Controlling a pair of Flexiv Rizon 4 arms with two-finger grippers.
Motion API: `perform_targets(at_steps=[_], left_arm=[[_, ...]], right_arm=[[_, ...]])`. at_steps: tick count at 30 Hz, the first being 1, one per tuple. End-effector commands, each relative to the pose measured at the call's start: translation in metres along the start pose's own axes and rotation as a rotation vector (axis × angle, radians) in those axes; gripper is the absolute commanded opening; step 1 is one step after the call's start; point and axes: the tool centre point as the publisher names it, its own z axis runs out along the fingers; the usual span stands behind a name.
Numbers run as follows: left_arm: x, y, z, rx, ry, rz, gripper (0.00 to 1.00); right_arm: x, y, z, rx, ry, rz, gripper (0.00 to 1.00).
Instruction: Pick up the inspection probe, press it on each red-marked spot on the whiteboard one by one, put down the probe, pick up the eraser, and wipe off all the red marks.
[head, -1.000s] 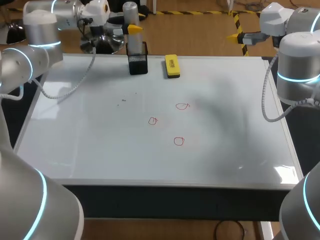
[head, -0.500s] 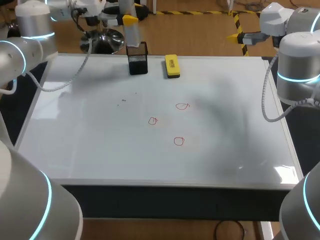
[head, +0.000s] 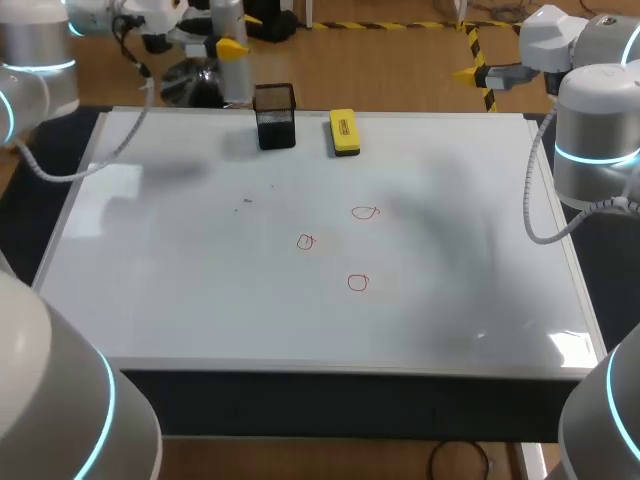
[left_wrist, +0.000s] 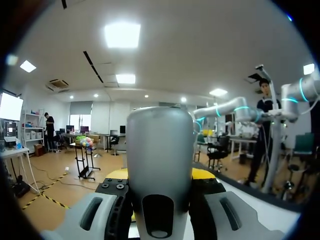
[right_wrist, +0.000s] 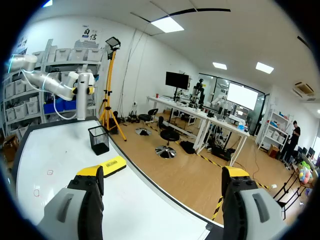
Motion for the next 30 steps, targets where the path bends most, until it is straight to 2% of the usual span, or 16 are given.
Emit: perform_targets(at_steps=[1, 13, 19, 30], left_arm=[[0.024, -0.001, -0.008, -0.025, -0.335, -0.001, 0.00], [0.051, 0.019, -0.029, -0.041, -0.428, -0.024, 0.00], [0.060, 0.030, -0.034, -0.015, -0.472, -0.025, 0.00], [0.067, 0.043, -0.034, -0.010, -0.461, 0.027, 0.00]], right_arm=[[0.000, 0.000, 0.000, 0.003, 0.001, 0.000, 1.00], [0.000, 0.000, 0.000, 0.003, 0.001, 0.000, 1.00], [0.000, 0.000, 0.000, 0.003, 0.001, 0.000, 1.00], [0.000, 0.000, 0.000, 0.003, 0.001, 0.000, 1.00]])
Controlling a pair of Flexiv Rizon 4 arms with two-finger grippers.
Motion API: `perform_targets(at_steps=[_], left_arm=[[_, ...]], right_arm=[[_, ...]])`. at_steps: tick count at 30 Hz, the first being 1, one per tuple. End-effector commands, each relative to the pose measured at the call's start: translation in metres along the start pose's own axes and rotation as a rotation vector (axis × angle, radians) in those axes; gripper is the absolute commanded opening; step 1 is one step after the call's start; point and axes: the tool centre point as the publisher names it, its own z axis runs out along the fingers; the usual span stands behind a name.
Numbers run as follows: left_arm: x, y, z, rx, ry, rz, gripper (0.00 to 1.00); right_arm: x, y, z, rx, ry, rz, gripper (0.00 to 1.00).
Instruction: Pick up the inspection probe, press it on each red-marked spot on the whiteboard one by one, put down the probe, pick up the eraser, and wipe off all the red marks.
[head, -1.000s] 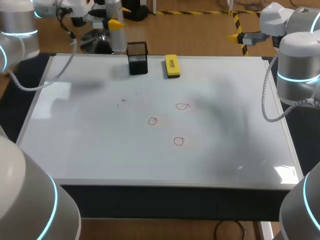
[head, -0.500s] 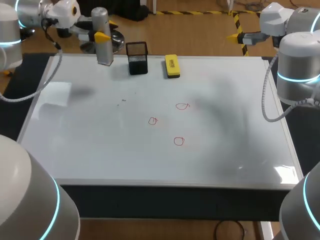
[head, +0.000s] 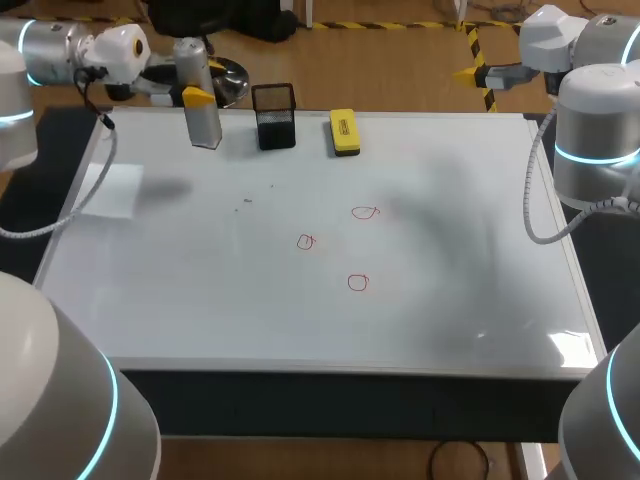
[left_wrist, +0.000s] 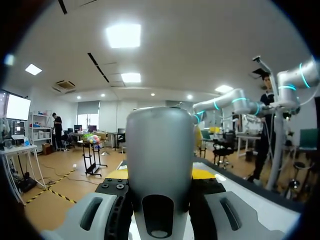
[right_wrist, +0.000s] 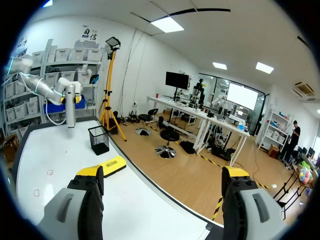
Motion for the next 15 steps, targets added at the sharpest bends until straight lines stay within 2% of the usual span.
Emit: perform_targets(at_steps=[1, 15], left_arm=[[0.006, 0.002, 0.003, -0.003, -0.366, 0.010, 0.00], [0.004, 0.017, -0.003, -0.002, -0.333, 0.011, 0.00]], right_arm=[[0.000, 0.000, 0.000, 0.003, 0.001, 0.000, 1.00], [0.000, 0.000, 0.000, 0.003, 0.001, 0.000, 1.00]])
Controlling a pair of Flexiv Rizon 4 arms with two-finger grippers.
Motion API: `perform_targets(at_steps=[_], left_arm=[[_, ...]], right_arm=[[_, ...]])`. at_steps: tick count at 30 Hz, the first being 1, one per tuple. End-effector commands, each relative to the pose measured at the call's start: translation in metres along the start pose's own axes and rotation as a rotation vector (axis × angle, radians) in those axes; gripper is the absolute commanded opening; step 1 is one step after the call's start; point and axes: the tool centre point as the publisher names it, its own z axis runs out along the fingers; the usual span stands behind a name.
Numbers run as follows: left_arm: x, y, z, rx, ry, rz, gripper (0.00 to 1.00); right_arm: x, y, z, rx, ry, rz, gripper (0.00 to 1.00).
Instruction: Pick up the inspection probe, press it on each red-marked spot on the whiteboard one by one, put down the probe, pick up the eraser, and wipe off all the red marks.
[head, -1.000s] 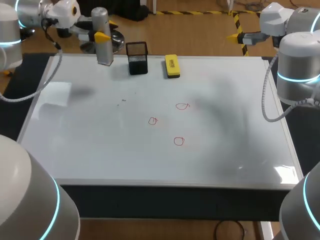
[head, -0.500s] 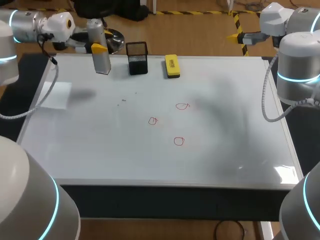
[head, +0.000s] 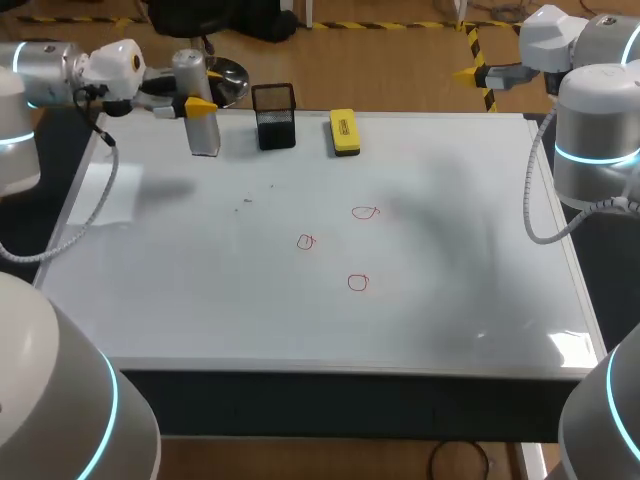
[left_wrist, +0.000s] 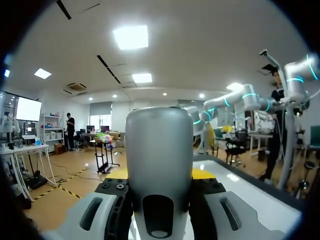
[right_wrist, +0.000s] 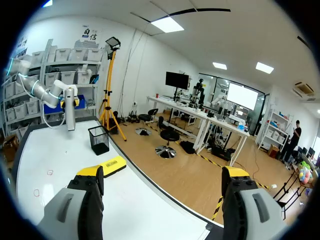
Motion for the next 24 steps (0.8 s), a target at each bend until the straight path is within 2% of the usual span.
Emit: perform_targets(at_steps=[1, 24], left_arm=[[0.0043, 0.0015, 0.0012, -0.002, -0.205, -0.002, 0.00], [0.0043, 0.0021, 0.0013, -0.014, -0.208, -0.008, 0.00]], right_arm=[[-0.0002, 0.0004, 0.0003, 0.003, 0.001, 0.000, 1.00], [-0.0002, 0.0004, 0.0003, 0.003, 0.001, 0.000, 1.00]])
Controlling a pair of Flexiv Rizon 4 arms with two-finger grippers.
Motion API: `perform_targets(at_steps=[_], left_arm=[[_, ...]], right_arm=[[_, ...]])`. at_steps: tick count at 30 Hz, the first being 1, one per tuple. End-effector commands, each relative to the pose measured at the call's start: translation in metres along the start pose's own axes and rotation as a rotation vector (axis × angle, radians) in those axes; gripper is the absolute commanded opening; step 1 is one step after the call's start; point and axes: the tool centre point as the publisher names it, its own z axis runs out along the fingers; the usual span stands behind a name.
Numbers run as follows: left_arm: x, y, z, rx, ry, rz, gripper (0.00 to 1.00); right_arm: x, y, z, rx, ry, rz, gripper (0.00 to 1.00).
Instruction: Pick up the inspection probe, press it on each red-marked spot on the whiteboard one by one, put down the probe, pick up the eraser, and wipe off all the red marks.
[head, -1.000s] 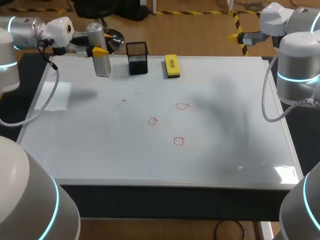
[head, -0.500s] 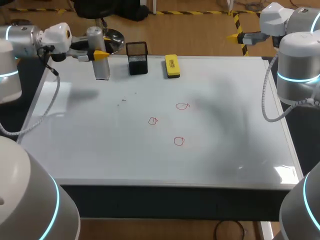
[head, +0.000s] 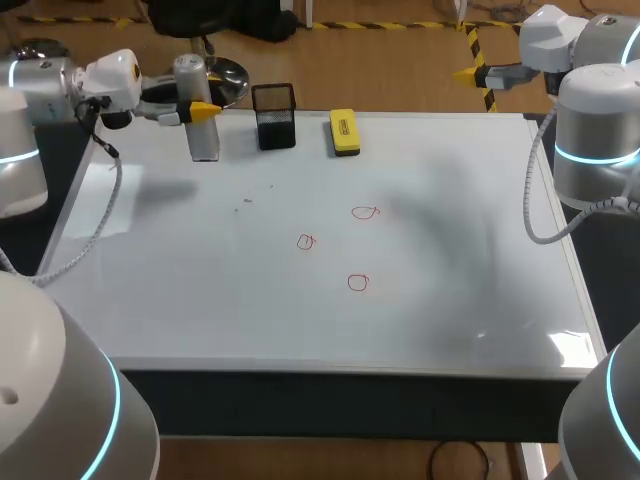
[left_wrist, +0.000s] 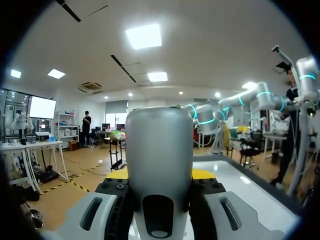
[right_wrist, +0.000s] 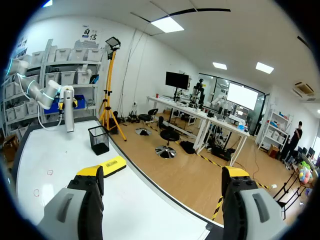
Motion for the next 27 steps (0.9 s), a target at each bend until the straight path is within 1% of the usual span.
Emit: perform_targets(at_steps=[1, 3, 5, 7, 13, 16, 21, 24, 27], left_arm=[[0.005, -0.003, 0.001, -0.003, -0.060, 0.003, 0.00], [0.005, -0.003, 0.001, -0.003, -0.060, 0.003, 0.00], [0.005, -0.003, 0.001, -0.003, -0.060, 0.003, 0.00], [0.005, -0.003, 0.001, -0.003, -0.060, 0.003, 0.00], [0.005, -0.003, 0.001, -0.003, -0.060, 0.003, 0.00], [0.005, -0.003, 0.001, -0.003, -0.060, 0.003, 0.00], [0.005, -0.003, 0.001, -0.003, -0.060, 0.003, 0.00], [0.005, -0.003, 0.001, -0.003, -0.060, 0.003, 0.00], [0.005, -0.003, 0.001, -0.003, -0.060, 0.003, 0.00]], right_arm=[[-0.001, -0.001, 0.003, 0.018, 0.041, -0.016, 1.00], [0.001, -0.003, 0.009, 0.049, 0.128, -0.043, 1.00], [0.001, -0.003, 0.017, 0.041, 0.197, -0.062, 1.00], [0.005, 0.000, 0.025, 0.044, 0.257, -0.087, 1.00], [0.021, 0.010, 0.048, 0.041, 0.423, -0.164, 1.00], [0.034, 0.015, 0.059, 0.058, 0.522, -0.220, 1.00], [0.056, 0.018, 0.075, 0.125, 0.696, -0.336, 1.00], [0.072, 0.018, 0.081, 0.202, 0.801, -0.421, 1.00], [0.085, 0.019, 0.087, 0.233, 0.885, -0.485, 1.00]])
